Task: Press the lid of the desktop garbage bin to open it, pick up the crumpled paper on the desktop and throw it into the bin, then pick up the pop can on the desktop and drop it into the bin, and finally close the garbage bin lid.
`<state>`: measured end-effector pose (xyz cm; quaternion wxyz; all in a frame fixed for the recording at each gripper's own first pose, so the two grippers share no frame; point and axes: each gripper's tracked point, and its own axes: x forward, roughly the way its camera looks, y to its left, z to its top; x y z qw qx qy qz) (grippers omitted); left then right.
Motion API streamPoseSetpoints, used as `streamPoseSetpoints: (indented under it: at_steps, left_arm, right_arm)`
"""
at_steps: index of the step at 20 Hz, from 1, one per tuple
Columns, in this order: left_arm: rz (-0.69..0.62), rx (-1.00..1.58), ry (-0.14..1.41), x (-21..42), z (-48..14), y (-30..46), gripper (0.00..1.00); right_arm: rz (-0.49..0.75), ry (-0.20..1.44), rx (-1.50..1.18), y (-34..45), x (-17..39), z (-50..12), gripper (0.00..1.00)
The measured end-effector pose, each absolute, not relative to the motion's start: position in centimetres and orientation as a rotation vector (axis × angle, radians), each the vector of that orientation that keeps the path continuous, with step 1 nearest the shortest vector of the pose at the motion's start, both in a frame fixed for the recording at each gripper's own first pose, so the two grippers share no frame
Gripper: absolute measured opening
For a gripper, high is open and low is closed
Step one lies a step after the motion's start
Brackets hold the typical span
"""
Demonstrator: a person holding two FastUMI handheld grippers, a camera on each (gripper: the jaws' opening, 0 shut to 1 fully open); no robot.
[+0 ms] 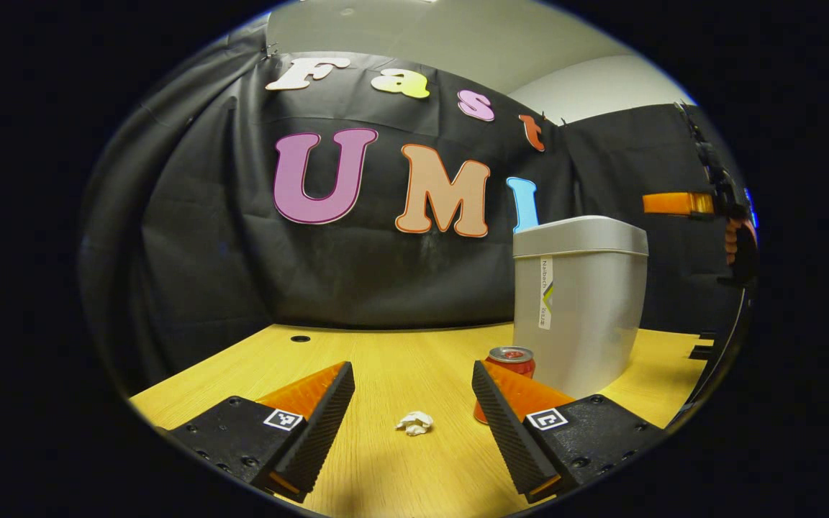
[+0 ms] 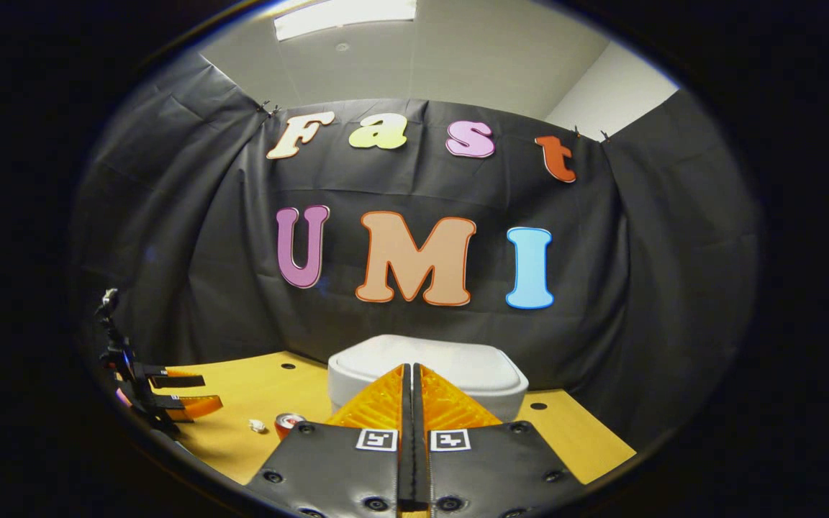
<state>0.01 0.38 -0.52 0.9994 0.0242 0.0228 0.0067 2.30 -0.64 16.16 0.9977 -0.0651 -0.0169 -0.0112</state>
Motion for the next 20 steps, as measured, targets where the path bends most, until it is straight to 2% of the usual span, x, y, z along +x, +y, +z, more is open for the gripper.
streamPoseSetpoints:
  at_steps: [6, 10, 20]
  left_arm:
    - [0.022, 0.047, 0.048, 0.0, -0.6, 0.8, 0.96]
    - [0.022, 0.042, 0.067, 0.1, -1.2, 0.9, 0.96]
    - [0.019, 0.04, 0.08, 0.1, -1.5, 0.7, 0.96]
  right_arm:
    - [0.007, 0.025, -0.147, 0.2, 6.2, 15.4, 0.03]
    - [-0.017, 0.046, -0.124, -0.8, 7.7, 14.6, 0.02]
    - [-0.036, 0.071, -0.133, -1.5, 8.1, 13.4, 0.03]
